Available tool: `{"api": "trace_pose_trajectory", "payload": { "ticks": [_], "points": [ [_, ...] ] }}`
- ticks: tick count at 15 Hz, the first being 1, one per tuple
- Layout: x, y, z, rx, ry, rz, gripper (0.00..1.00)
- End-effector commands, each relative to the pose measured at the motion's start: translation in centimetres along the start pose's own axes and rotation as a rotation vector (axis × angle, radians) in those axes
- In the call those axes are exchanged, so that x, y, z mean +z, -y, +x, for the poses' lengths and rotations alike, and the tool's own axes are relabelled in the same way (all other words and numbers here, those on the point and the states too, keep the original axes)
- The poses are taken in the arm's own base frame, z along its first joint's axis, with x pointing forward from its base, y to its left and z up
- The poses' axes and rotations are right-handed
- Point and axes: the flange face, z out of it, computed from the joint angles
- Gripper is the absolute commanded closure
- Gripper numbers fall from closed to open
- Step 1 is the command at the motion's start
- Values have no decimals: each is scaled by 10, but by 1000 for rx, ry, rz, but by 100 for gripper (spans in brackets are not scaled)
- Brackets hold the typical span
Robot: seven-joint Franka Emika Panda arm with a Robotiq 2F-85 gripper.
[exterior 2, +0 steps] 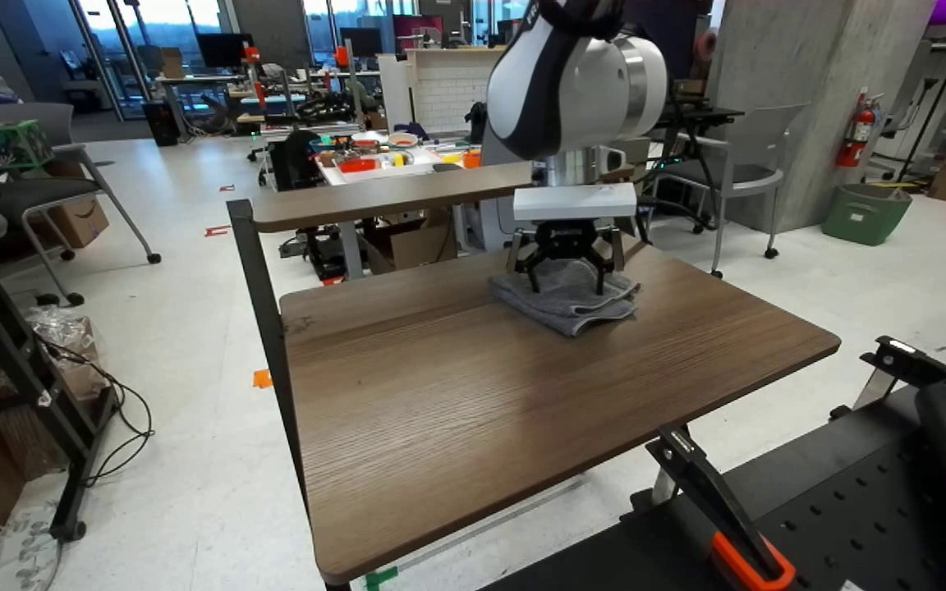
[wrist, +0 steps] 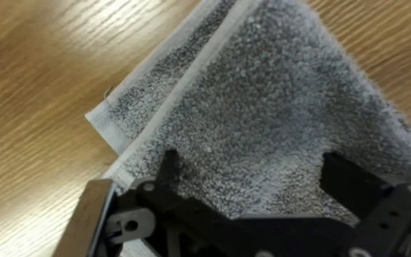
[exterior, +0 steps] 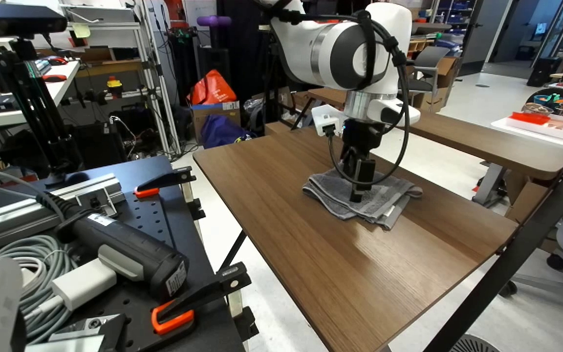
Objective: Move the towel
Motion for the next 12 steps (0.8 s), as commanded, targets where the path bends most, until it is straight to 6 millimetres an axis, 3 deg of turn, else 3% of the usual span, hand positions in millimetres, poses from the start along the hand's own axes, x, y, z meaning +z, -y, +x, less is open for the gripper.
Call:
{"api": "trace_pose_trajectory", "payload": {
  "ticks": [1, 5, 8, 10, 12],
  "points": [
    [7, -49, -5, 93, 11, -24, 0],
    [6, -95, -7, 180, 44, -19, 0],
    [-6, -117, -10, 208, 78, 11, 0],
    [-23, -128, -18, 220, 91, 41, 0],
    [-53, -136, -40, 203, 70, 80, 0]
  ]
}}
